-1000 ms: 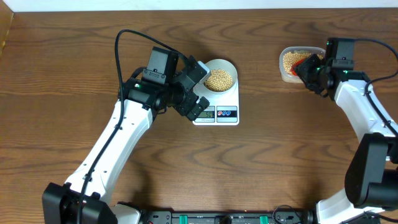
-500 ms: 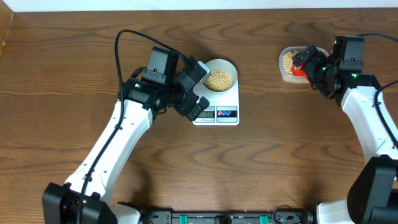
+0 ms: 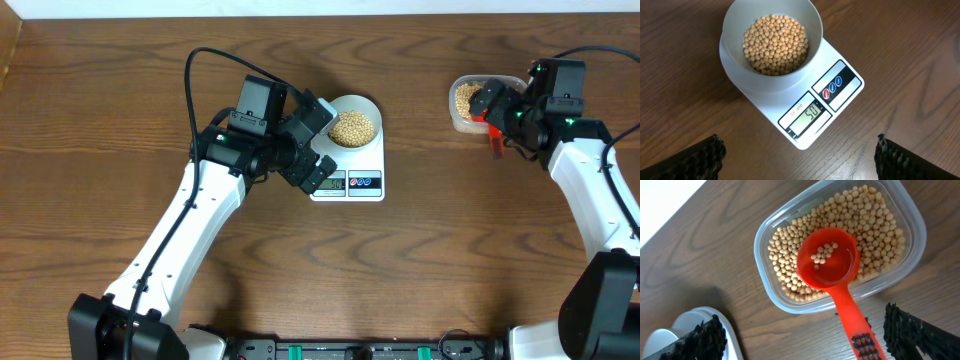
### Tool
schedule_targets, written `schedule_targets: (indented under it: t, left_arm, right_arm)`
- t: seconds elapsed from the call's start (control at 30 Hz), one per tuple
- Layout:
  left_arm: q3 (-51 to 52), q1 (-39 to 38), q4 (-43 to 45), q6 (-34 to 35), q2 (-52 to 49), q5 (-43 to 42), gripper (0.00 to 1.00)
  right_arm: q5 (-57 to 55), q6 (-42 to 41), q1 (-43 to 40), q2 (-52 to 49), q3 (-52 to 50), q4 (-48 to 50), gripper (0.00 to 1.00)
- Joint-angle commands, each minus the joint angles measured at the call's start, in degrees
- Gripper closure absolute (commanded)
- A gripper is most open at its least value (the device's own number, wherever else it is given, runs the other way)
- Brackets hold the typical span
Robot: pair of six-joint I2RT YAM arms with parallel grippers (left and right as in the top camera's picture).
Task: Scoop item into bowl and weigh 50g on scale
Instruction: 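Lower the red scoop into the soybean tub with the right gripper, then release the red scoop in the tub and open the right gripper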
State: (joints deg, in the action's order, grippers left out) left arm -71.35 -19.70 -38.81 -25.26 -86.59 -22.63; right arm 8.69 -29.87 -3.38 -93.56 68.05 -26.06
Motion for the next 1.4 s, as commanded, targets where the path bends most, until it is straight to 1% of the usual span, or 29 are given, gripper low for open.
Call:
schedule_targets:
  t: [0.0, 0.1, 0.17, 0.2, 0.3, 0.5, 0.73, 1.37]
  left_arm:
    - [-0.11, 0.02, -0.15, 0.74, -0.22, -0.92, 0.02]
    - [-0.11, 0.02, -0.15, 0.72, -0.22, -0.92, 0.02]
    - [-0.11, 0.02, -0.15, 0.72, -0.22, -0.92, 0.02]
    - [-0.11, 0.02, -0.13, 0.72, -0.22, -0.92, 0.02]
    - [-0.11, 0.02, -0.15, 0.74, -0.22, -0.92, 0.02]
    - [-0.11, 0.02, -0.15, 0.72, -0.22, -0.92, 0.02]
    - [-0.11, 0.02, -0.15, 0.72, -0.22, -0.92, 0.02]
    - [-0.11, 0.02, -0.15, 0.72, -0.22, -0.92, 0.02]
  right_arm:
    - [-1.07, 7.45, 0.48, 1.9, -0.24, 0.04, 0.01]
    - [-1.05, 11.91, 0.48, 3.13, -0.2, 0.04, 0.01]
    - [-1.09, 17.46, 0.48, 5.22, -0.11, -0.28, 0.01]
    - [-1.09, 18.82, 0.48, 6.01, -0.09, -0.59, 0.01]
    - [-2.21, 21.27, 0.48, 8.61, 0.35, -2.67, 0.01]
    - [-7.13, 25.77, 0.48, 12.61, 2.82, -10.08, 0.01]
    - [-11.65, 32.87, 0.48, 14.12, 3.52, -14.51, 0.01]
    - [-12.83, 33.14, 0.48, 14.1, 3.5, -15.37, 0.01]
